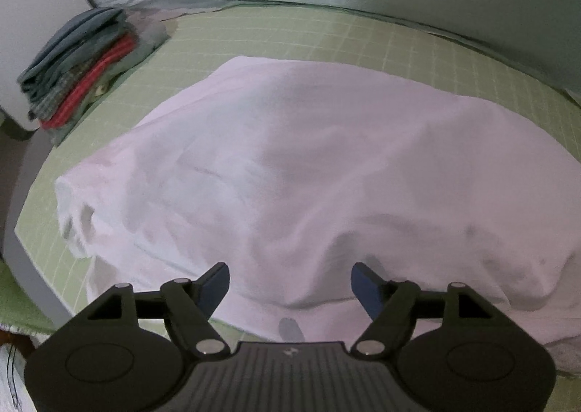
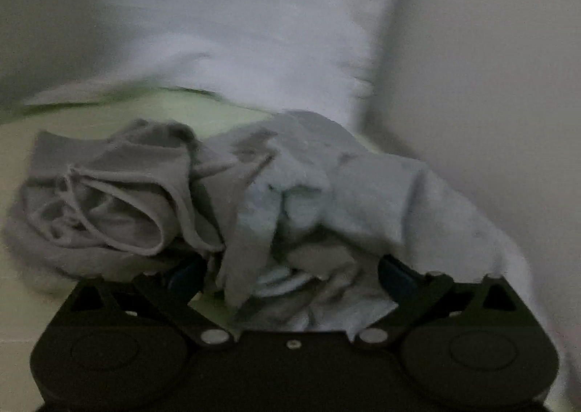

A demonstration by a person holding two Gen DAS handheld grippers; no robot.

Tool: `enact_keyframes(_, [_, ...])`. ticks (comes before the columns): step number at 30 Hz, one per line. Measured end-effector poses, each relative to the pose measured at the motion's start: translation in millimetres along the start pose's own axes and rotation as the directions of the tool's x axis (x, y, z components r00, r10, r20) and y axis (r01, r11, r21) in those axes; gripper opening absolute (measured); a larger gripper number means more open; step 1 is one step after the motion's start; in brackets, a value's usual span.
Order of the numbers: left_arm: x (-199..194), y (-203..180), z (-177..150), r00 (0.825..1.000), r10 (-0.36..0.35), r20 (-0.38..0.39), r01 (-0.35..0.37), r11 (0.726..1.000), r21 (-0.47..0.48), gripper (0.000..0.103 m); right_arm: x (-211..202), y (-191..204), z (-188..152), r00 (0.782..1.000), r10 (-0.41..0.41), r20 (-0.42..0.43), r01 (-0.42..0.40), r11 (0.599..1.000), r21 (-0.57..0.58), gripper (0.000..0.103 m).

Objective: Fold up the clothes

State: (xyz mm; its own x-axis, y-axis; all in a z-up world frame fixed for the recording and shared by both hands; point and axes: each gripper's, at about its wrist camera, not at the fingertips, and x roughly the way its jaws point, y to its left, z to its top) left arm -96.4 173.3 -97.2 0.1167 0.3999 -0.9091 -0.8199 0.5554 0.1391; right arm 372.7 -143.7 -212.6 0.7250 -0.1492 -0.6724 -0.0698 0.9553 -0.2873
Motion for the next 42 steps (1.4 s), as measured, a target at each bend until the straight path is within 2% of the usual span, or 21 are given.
enact_keyframes(1, [3, 1, 4, 1.000, -0.008, 0.004, 0.008, 1.000, 0.007, 0.075, 1, -7, 2, 0.999, -0.040, -0.034, 0.040, 0.999, 0.005, 0.100])
enact_keyframes(4, [11, 11, 20, 0.999, -0.024, 0.030, 0.023, 0.999, 0.034, 0.075, -21, -15, 2, 0.997, -0.045, -0.066, 0.046, 0.999, 0.024, 0.100])
enact_keyframes(7, [21, 25, 41, 0.997, -0.008, 0.072, 0.003, 0.998, 0.068, 0.076, -57, -12, -6, 0.995, 0.078, -0.058, -0.073, 0.995, 0.075, 0.100])
enact_keyframes(9, [29, 41, 57, 0.995, 0.015, 0.099, -0.023, 0.997, 0.079, 0.077, -84, 3, -7, 0.975, 0.215, -0.057, -0.206, 0.970, 0.129, 0.100])
enact_keyframes(11, [40, 63, 71, 0.993, 0.032, 0.111, -0.039, 0.997, 0.066, 0.077, -108, 23, -4, 0.932, 0.358, -0.051, -0.343, 0.921, 0.184, 0.100])
enact_keyframes(14, [59, 101, 89, 0.994, 0.016, 0.110, -0.019, 1.000, 0.020, 0.082, -146, 68, 1, 0.833, 0.552, -0.026, -0.535, 0.817, 0.215, 0.100])
enact_keyframes(15, [68, 114, 95, 0.995, 0.000, 0.101, -0.001, 1.000, 0.009, 0.083, -156, 83, 3, 0.807, 0.590, -0.026, -0.574, 0.794, 0.201, 0.100])
enact_keyframes(17, [85, 135, 106, 0.996, -0.038, 0.078, 0.038, 0.999, -0.003, 0.084, -173, 118, 6, 0.787, 0.616, -0.042, -0.607, 0.784, 0.132, 0.101])
enact_keyframes(21, [125, 161, 118, 0.993, -0.120, 0.019, 0.120, 0.993, -0.006, 0.089, -177, 173, 3, 0.774, 0.619, -0.129, -0.619, 0.784, 0.048, 0.101])
enact_keyframes(23, [141, 169, 121, 0.988, -0.157, 0.003, 0.157, 0.988, -0.013, 0.090, -170, 194, -3, 0.744, 0.635, -0.206, -0.641, 0.766, 0.048, 0.101])
enact_keyframes(24, [148, 173, 122, 0.985, -0.175, -0.002, 0.175, 0.984, -0.018, 0.091, -167, 203, -8, 0.736, 0.631, -0.245, -0.642, 0.766, 0.041, 0.101])
enact_keyframes(27, [160, 185, 128, 0.974, -0.226, 0.007, 0.226, 0.974, -0.031, 0.093, -159, 226, -14, 0.773, 0.562, -0.294, -0.595, 0.804, -0.026, 0.101])
enact_keyframes(29, [163, 192, 134, 0.968, -0.249, 0.027, 0.250, 0.967, -0.042, 0.093, -154, 225, -12, 0.768, 0.566, -0.302, -0.598, 0.801, -0.019, 0.100])
enact_keyframes(31, [166, 200, 141, 0.966, -0.251, 0.057, 0.254, 0.965, -0.071, 0.093, -152, 223, -10, 0.751, 0.578, -0.320, -0.606, 0.795, 0.013, 0.098])
enact_keyframes(33, [174, 206, 149, 0.970, -0.233, 0.068, 0.239, 0.966, -0.101, 0.093, -150, 223, -9, 0.731, 0.591, -0.341, -0.619, 0.784, 0.034, 0.089])
enact_keyframes(36, [189, 206, 154, 0.969, -0.242, 0.050, 0.247, 0.961, -0.127, 0.091, -154, 228, -2, 0.722, 0.602, -0.341, -0.636, 0.771, 0.014, 0.055])
enact_keyframes(38, [197, 204, 154, 0.960, -0.278, 0.031, 0.279, 0.949, -0.146, 0.079, -164, 229, 0, 0.722, 0.618, -0.312, -0.650, 0.760, 0.001, 0.014])
enact_keyframes(39, [198, 201, 154, 0.956, -0.291, 0.031, 0.293, 0.946, -0.138, 0.072, -166, 228, 2, 0.723, 0.622, -0.300, -0.652, 0.758, -0.002, 0.010])
enact_keyframes(40, [196, 197, 152, 0.958, -0.283, 0.044, 0.286, 0.951, -0.115, 0.050, -169, 228, 4, 0.725, 0.626, -0.288, -0.655, 0.756, -0.005, 0.006])
enact_keyframes(41, [194, 193, 152, 0.959, -0.279, 0.045, 0.282, 0.955, -0.095, 0.044, -171, 228, 5, 0.726, 0.630, -0.276, -0.657, 0.754, -0.008, 0.004])
enact_keyframes(42, [192, 191, 152, 0.960, -0.275, 0.048, 0.278, 0.957, -0.083, 0.031, -174, 228, 6, 0.729, 0.632, -0.262, -0.659, 0.752, -0.019, 0.004])
